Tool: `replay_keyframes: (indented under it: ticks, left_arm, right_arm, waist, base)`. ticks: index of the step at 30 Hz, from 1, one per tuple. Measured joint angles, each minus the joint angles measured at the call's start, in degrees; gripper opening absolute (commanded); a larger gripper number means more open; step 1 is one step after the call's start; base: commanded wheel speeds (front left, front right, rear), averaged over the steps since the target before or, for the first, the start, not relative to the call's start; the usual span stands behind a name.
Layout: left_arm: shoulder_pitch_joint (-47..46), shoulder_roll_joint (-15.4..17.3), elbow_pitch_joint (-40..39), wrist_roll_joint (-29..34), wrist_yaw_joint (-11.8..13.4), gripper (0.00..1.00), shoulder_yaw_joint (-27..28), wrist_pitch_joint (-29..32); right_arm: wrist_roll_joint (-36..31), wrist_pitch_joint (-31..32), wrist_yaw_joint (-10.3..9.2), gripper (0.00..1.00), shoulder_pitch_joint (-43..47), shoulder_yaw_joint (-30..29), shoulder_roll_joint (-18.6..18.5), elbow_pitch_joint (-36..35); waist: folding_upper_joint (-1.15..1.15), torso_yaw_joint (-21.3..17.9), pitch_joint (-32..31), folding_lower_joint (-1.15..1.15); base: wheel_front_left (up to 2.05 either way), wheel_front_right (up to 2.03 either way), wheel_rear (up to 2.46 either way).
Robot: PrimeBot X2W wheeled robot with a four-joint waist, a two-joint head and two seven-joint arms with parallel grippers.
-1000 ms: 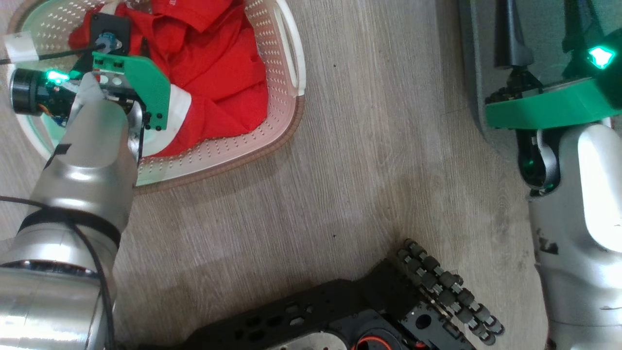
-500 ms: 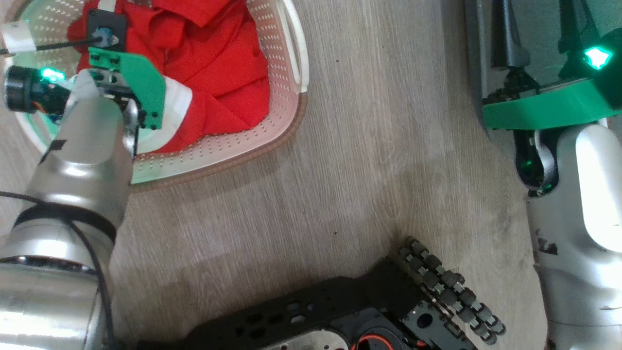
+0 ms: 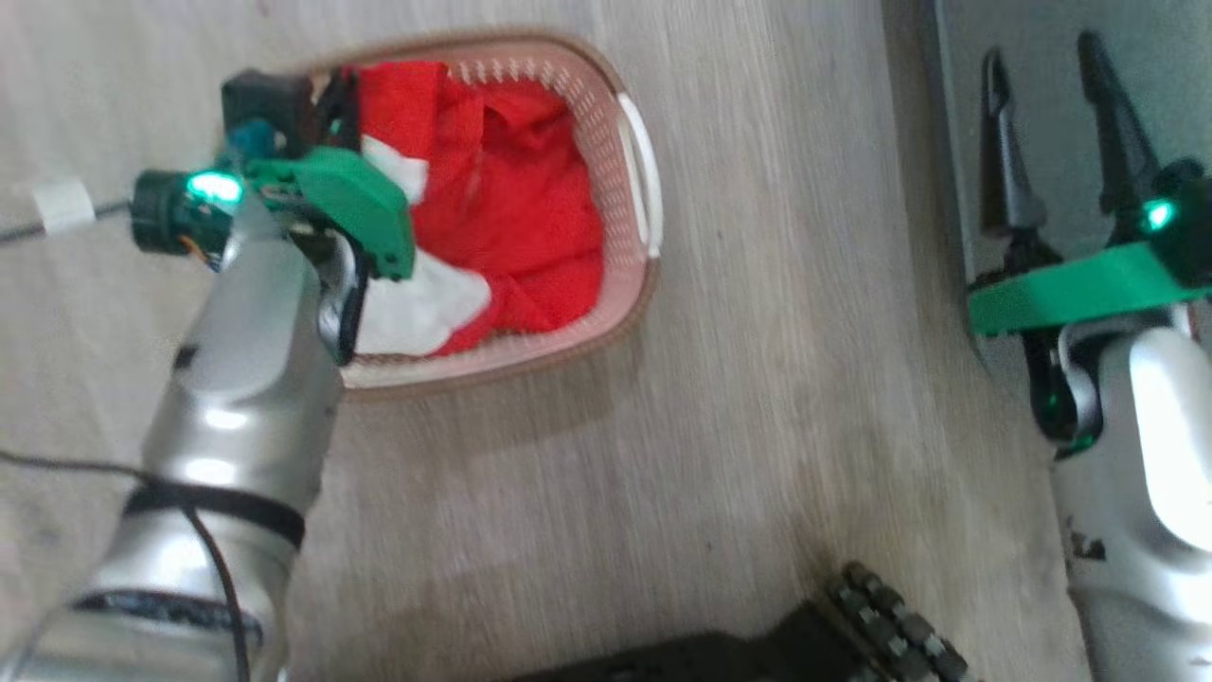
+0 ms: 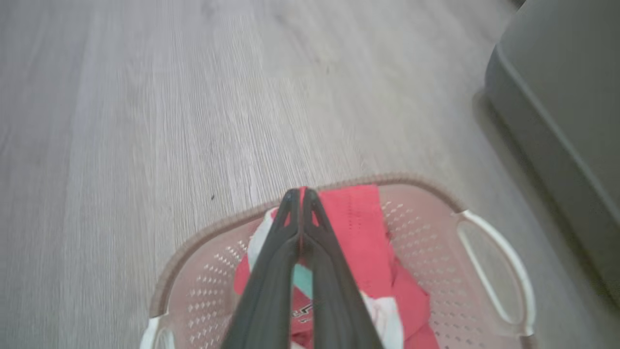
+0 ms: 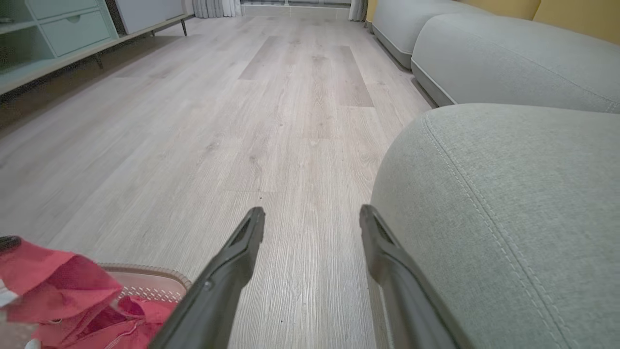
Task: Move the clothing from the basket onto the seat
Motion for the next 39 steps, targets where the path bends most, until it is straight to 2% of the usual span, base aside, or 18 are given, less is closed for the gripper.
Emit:
replay_keyframes:
  ticks: [7, 16, 27, 39]
  left_arm:
    - [13.34, -0.31, -15.81, -0.56, -0.24, 0.0, 2.76, 0.0]
    - [26.25, 0.47, -29.29, -0.58, -0.52, 0.0, 5.65, -0.01]
    - [37.33, 2.15, -34.3, -2.68, 0.31, 0.0, 7.16, 0.62]
    - [39.86, 2.55, -37.19, -3.82, 0.82, 0.0, 7.1, 2.54]
  right_arm:
    - [-0.02, 0.01, 0.0, 1.0, 5.59, 0.04, -0.62, 2.33]
    - [-0.09, 0.01, 0.0, 1.0, 12.6, 0.26, -1.07, 5.1]
    - [-0.77, 0.01, 0.0, 1.0, 19.47, -0.27, -1.42, 7.34]
    - [-1.08, 0.01, 0.0, 1.0, 19.9, 0.89, -1.77, 8.26]
  waist:
    - [0.0, 3.49, -10.1, 0.0]
    - [0.0, 6.56, -22.84, 0.0]
    - [0.0, 8.46, -34.61, -0.01]
    - [0.0, 9.62, -37.65, 0.0]
  base:
    - [0.0, 0.0, 0.0]
    - [0.0, 0.0, 0.0]
    - [0.0, 0.0, 0.0]
    - [0.0, 0.0, 0.0]
